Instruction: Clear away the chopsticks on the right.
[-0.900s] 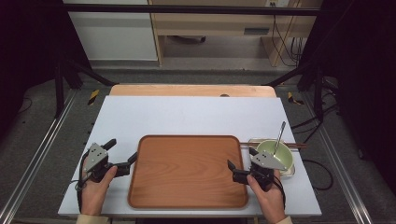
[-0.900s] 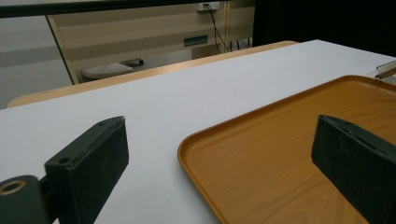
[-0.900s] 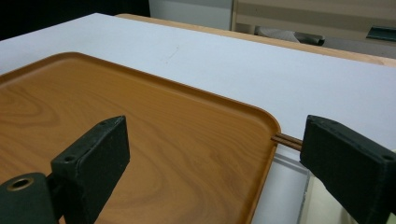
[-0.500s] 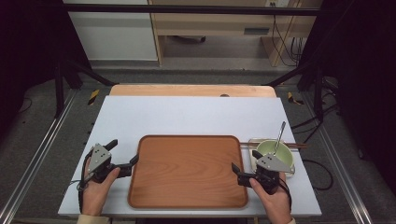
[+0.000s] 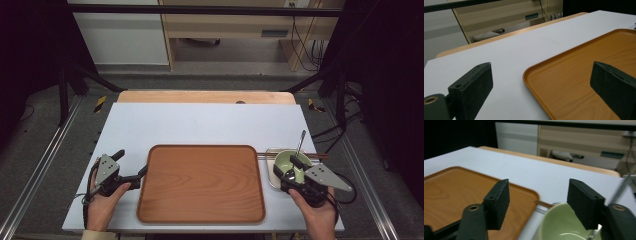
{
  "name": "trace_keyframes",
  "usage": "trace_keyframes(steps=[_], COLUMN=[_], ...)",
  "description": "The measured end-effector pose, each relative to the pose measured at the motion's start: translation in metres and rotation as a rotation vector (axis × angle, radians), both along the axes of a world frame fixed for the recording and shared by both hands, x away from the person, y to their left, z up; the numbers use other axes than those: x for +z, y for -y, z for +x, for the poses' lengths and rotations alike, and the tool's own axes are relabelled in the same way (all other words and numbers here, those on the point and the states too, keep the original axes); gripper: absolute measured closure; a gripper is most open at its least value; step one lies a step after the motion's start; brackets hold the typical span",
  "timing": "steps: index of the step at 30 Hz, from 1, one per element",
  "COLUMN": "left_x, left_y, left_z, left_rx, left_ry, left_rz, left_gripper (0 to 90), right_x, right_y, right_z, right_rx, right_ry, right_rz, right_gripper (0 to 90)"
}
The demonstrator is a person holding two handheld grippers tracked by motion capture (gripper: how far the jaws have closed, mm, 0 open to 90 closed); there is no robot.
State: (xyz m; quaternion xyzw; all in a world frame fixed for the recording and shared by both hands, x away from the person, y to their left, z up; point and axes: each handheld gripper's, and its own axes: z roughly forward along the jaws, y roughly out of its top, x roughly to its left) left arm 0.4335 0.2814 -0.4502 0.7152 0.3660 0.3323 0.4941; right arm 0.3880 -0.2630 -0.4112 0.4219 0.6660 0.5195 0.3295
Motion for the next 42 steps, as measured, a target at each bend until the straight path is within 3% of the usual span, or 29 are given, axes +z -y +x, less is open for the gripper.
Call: trace_keyframes(steps=[1,5,7,8,11,14,15,20,21,23,24,25,28,29,31,32,34,42], left_x=[-0.001,-0.003,-0.004,-0.004,-0.008,-0.011,-0.011,-0.010,-0.011,-0.012,-0.012,-0.012,-0.012,-0.013,-0.014,-0.014,-0.015,-0.017], left_y=[0.000,-0.002,-0.003,-0.004,-0.005,-0.005,-0.005,-0.005,-0.006,-0.006,-0.006,-0.006,-0.007,-0.007,-0.008,-0.008,-0.008,-0.007], left_z=[0.000,-0.001,-0.002,-0.003,-0.009,-0.011,-0.012,-0.012,-0.013,-0.013,-0.013,-0.014,-0.014,-0.014,-0.014,-0.014,-0.014,-0.012], left_rx=[0.002,0.015,0.023,0.029,0.053,0.062,0.067,0.080,0.081,0.084,0.085,0.087,0.091,0.091,0.095,0.095,0.094,0.085], left_ry=[-0.002,-0.008,-0.009,-0.010,-0.005,-0.001,0.002,0.011,0.010,0.011,0.011,0.012,0.016,0.014,0.011,0.011,0.008,-0.002], left_rz=[-0.001,0.000,0.001,0.000,-0.017,-0.006,-0.008,-0.022,-0.016,-0.015,-0.015,-0.015,-0.017,-0.015,-0.012,-0.010,-0.005,0.004], left_gripper=[4.4,4.7,5.1,5.1,6.6,6.6,6.6,6.7,7.1,7.2,7.2,7.2,7.6,7.6,7.6,7.6,7.7,8.0], right_x=[0.003,0.003,0.002,0.002,-0.002,-0.005,-0.008,-0.011,-0.014,-0.016,-0.019,-0.019,-0.025,-0.025,-0.033,-0.033,-0.041,-0.043], right_y=[0.012,0.032,0.052,0.052,0.080,0.092,0.102,0.117,0.124,0.127,0.131,0.131,0.132,0.132,0.132,0.132,0.132,0.137], right_z=[-0.002,-0.003,-0.004,-0.004,0.000,0.006,0.015,0.037,0.051,0.058,0.072,0.072,0.101,0.101,0.118,0.118,0.131,0.143], right_rx=[-0.037,-0.091,-0.142,-0.142,-0.205,-0.218,-0.209,-0.192,-0.186,-0.186,-0.178,-0.178,-0.156,-0.156,-0.151,-0.151,-0.142,-0.132], right_ry=[0.014,0.012,-0.006,-0.006,-0.057,-0.094,-0.135,-0.189,-0.213,-0.224,-0.248,-0.248,-0.291,-0.291,-0.346,-0.346,-0.400,-0.462], right_rz=[0.000,0.005,0.000,0.000,0.008,-0.005,-0.039,-0.069,-0.064,-0.066,-0.074,-0.074,-0.112,-0.112,-0.138,-0.138,-0.181,-0.218], right_gripper=[43.7,53.3,65.1,65.1,78.7,84.5,87.9,90.0,90.0,90.0,90.0,90.0,90.0,90.0,90.0,90.0,90.0,88.8])
